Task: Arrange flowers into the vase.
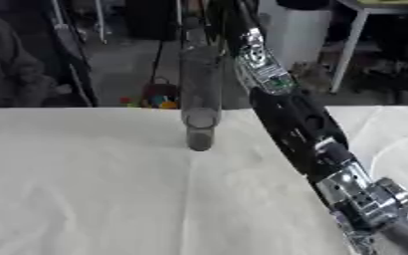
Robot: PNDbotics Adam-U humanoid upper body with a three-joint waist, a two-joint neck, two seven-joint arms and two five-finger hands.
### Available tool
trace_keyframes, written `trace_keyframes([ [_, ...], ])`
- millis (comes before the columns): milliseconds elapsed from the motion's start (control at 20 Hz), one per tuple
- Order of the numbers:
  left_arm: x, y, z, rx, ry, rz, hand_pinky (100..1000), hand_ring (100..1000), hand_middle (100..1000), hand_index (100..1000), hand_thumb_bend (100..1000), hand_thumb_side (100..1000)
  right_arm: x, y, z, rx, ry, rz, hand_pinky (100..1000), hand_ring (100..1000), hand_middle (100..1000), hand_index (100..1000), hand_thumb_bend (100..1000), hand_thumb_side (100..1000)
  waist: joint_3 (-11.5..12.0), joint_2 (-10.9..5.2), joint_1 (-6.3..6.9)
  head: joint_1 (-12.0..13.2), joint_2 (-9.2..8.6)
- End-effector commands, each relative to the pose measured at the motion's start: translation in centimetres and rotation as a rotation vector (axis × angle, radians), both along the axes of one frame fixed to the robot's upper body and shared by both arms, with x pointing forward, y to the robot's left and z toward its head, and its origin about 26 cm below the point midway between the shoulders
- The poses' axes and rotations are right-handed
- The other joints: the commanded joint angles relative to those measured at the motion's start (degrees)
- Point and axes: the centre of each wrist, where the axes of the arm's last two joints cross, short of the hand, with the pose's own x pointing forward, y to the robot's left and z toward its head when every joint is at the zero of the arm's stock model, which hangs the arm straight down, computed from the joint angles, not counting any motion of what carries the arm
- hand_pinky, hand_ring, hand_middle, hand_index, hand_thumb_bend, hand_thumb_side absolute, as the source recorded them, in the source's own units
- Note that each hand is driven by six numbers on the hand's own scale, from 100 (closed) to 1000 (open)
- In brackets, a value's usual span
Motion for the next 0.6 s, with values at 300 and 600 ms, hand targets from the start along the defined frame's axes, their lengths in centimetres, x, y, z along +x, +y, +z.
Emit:
trace_keyframes([
  [300, -0.16, 0.40, 1.06, 0.017, -0.030, 0.007, 690, 681, 744, 586, 958, 729, -0.69, -0.72, 2.07, -0.028, -0.040, -0.016, 117, 154, 149, 364, 100, 915, -0.1, -0.77, 0.24, -0.1, -0.49],
  [600, -0.17, 0.43, 1.06, 0.017, -0.029, 0.009, 690, 681, 744, 586, 960, 729, -0.70, -0.83, 2.03, -0.024, -0.033, -0.013, 215, 229, 240, 407, 100, 924, -0.1, -0.79, 0.29, -0.1, -0.45],
])
